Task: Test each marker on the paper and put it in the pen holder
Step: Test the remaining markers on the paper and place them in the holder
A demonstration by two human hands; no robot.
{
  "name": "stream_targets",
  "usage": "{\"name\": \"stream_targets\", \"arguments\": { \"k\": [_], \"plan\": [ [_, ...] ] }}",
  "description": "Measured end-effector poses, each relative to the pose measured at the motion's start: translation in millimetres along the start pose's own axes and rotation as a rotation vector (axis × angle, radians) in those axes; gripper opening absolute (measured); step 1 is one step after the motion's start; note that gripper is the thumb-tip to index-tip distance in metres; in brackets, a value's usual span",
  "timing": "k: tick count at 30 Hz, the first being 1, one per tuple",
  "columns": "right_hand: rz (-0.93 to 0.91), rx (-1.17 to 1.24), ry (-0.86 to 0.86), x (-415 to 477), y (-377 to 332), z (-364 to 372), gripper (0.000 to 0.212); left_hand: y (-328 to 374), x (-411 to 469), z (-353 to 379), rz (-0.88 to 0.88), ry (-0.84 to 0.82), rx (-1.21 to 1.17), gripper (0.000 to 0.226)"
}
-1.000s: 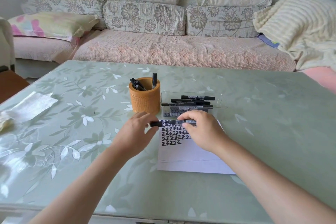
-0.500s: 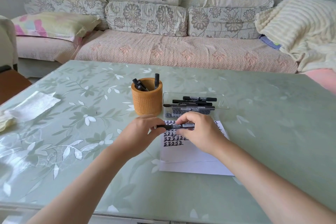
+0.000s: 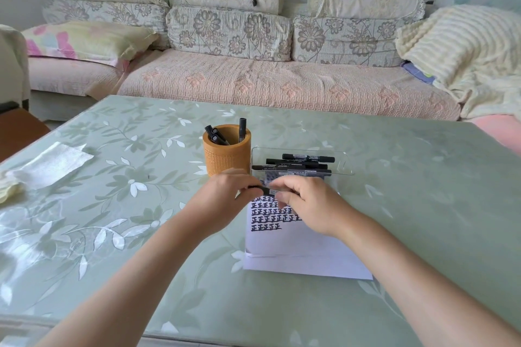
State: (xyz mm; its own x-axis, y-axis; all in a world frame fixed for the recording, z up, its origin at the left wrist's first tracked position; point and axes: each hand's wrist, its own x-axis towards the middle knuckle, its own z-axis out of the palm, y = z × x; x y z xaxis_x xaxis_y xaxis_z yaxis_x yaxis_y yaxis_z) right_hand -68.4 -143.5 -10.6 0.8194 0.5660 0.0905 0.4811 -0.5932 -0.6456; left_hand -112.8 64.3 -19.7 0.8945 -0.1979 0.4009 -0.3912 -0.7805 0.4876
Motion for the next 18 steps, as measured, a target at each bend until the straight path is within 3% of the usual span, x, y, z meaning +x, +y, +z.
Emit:
{"name": "stream_targets", "arguments": {
  "k": [6,10,16,18],
  "plan": [
    [0.005,0.001,0.096,4,9,-1,0.02,-1,24,-7,0.054,0.203,0.062,0.017],
    [0.011,0.033,0.167,6,11,-5,0.033,-17,61,-20,-0.006,0.338,0.196,0.024],
    [0.057,0.148,0.236,23,8,-11,0.02,-37,89,-14,-0.085,0.097,0.387,0.044],
    [0.048,0.199,0.283,32,0,-15,0.016,-43,91,-14,-0.085,0.121,0.398,0.041]
  ]
}}
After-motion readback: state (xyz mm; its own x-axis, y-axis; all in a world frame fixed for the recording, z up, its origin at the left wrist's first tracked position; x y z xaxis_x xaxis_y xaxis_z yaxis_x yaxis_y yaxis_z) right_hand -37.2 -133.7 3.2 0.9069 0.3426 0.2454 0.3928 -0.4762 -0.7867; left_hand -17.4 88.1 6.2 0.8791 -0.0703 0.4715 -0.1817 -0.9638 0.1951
